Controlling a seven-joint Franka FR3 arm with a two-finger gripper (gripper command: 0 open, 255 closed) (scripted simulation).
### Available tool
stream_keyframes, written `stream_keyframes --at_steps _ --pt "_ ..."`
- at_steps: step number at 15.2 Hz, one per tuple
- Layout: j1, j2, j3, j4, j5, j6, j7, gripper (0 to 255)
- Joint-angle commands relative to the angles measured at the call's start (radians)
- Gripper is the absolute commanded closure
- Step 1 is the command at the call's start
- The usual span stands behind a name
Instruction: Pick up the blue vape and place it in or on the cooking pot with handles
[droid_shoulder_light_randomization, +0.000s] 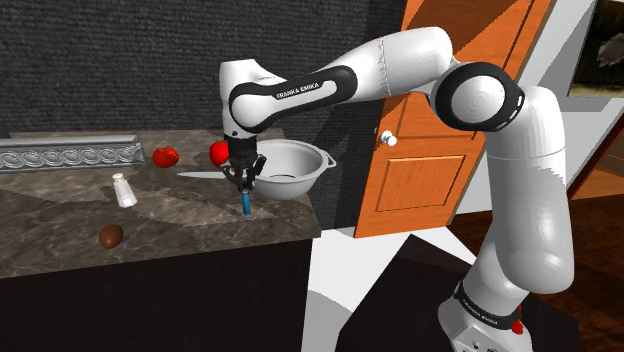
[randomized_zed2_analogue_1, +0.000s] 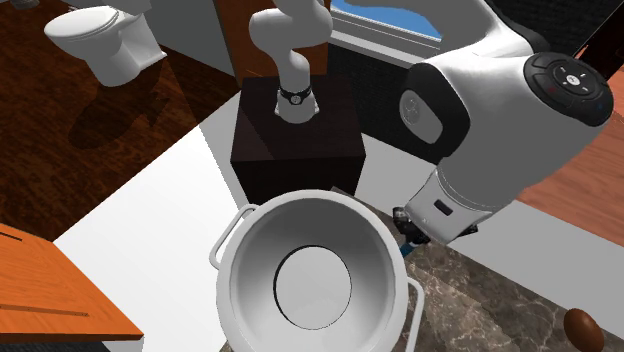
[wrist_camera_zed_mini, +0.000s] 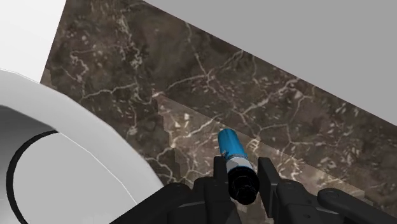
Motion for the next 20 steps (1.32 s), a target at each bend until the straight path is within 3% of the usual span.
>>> stream_keyframes --at_steps 1,20 --pt "-0.002 -0.008 0.001 0.016 0.003 -0.024 -0.004 255" --pt "0.012 -0.014 0.006 0.264 0.008 -0.277 -0.009 255"
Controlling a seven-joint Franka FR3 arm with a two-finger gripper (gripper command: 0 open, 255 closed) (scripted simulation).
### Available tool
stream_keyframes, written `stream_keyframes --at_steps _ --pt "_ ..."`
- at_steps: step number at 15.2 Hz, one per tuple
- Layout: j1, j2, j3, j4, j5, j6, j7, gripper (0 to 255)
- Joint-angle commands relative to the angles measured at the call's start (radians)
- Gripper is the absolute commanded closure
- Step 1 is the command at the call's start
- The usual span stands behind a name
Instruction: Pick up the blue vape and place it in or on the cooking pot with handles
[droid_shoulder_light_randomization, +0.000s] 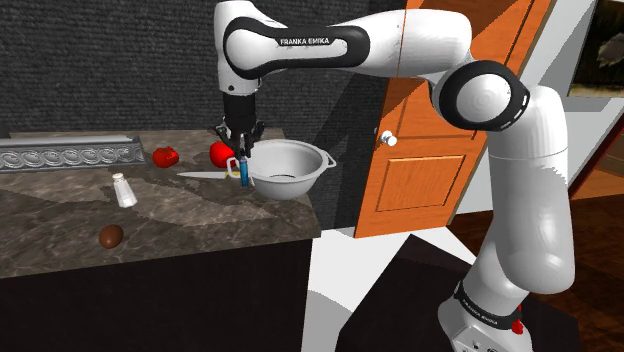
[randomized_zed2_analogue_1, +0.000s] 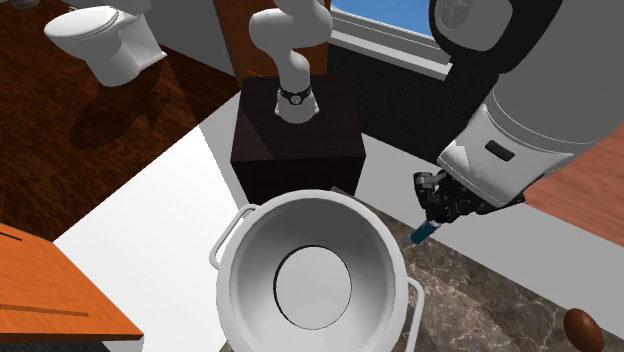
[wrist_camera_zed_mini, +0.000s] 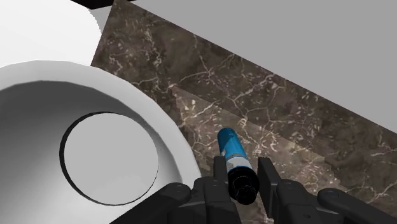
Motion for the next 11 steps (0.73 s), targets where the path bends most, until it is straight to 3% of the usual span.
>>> stream_keyframes --at_steps 1,10,11 --pt "0.002 0.004 0.0 0.033 -0.001 -0.029 0.0 255" --pt "0.023 0.05 0.0 0.224 -0.011 -0.175 0.0 255" --pt "0.006 0.046 -0.005 0.225 -0.008 -0.178 -0.021 255"
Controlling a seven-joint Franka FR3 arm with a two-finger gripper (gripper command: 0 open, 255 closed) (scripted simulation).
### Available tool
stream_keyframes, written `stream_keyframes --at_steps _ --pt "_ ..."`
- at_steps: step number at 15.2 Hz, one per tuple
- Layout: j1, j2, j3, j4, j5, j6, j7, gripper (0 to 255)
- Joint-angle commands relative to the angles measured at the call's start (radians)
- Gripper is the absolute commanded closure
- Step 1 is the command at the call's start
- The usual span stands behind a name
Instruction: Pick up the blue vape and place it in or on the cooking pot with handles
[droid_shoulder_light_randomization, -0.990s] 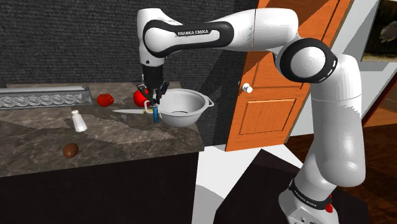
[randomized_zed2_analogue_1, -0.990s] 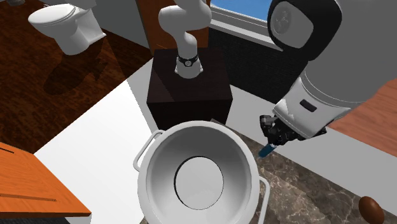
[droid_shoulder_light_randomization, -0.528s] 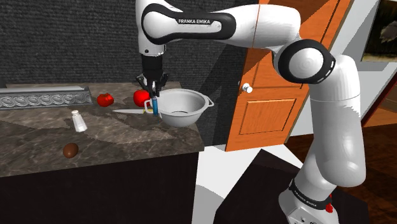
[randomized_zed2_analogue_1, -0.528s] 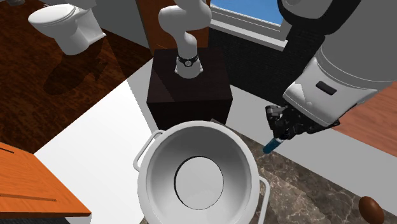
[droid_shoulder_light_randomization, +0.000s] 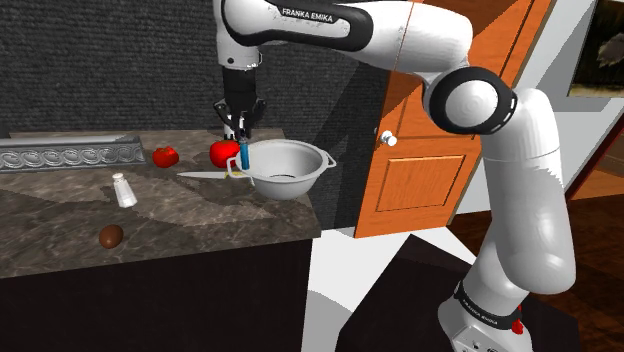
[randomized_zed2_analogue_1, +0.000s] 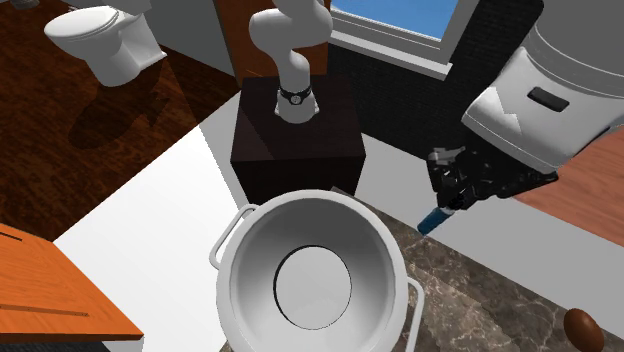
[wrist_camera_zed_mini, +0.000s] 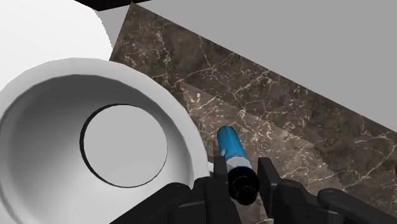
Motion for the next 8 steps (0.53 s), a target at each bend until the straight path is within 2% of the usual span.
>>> stream_keyframes --at_steps 1,8 --pt "-0.024 -0.007 -0.007 0.004 0.005 -0.012 -0.03 255" --pt "-0.127 0.021 -0.041 0.089 0.016 -0.067 -0.171 255"
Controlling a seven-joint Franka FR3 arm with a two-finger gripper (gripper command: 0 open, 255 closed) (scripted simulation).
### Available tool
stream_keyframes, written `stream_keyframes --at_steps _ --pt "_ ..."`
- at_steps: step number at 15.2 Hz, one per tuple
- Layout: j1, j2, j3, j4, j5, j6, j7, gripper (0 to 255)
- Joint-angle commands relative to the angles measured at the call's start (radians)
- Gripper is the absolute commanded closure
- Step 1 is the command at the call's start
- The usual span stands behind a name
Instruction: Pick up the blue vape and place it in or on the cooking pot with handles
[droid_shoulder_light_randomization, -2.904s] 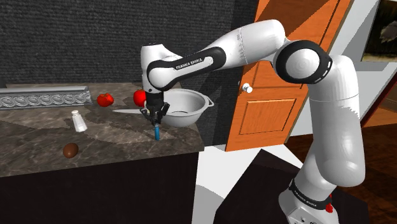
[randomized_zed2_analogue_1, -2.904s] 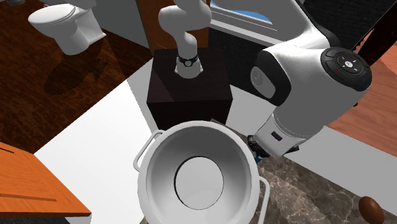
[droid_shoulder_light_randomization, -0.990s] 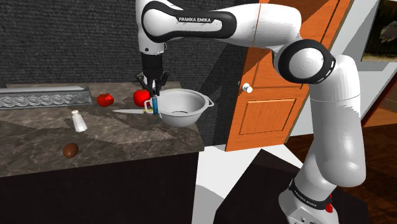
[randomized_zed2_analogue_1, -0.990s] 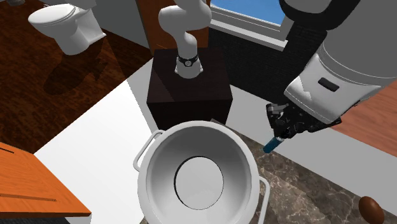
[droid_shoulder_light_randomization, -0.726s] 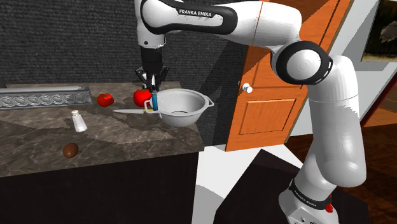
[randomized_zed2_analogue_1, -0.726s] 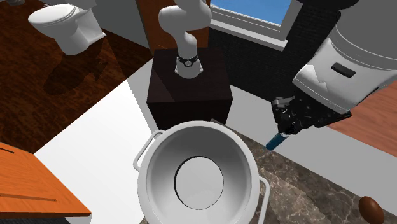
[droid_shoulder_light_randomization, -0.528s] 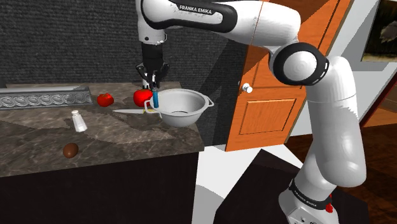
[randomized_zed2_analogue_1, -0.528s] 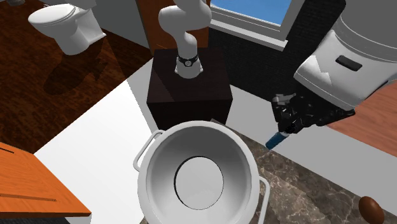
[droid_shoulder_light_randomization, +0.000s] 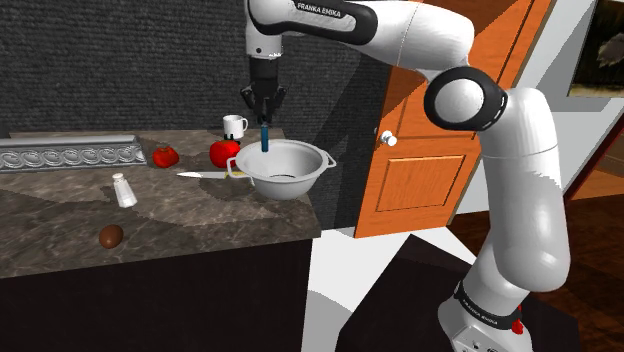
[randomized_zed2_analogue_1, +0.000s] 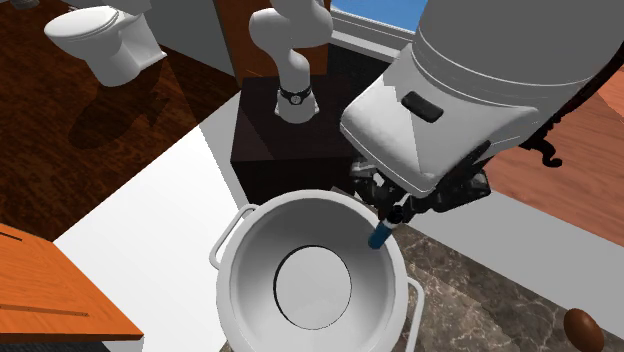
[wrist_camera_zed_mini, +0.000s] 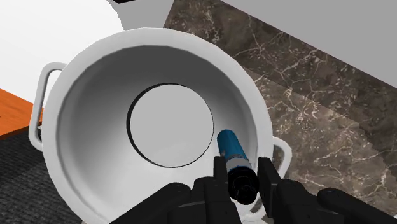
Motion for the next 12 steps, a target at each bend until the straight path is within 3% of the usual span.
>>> stream_keyframes --at_steps 1,5,7,9,12 --pt "-0.028 0.024 -0.011 0.051 0.001 -0.026 -0.044 255" --pt "-0.076 0.099 -0.031 0.198 -0.002 -0.098 -0.123 255" --pt "-0.091 0.192 -0.044 0.371 -0.01 -0.178 -0.168 255" --pt "-0.109 0.124 -0.039 0.223 -0.001 -0.098 -0.165 255" --pt "-0.123 0.072 -0.036 0.092 0.006 -0.02 -0.164 255"
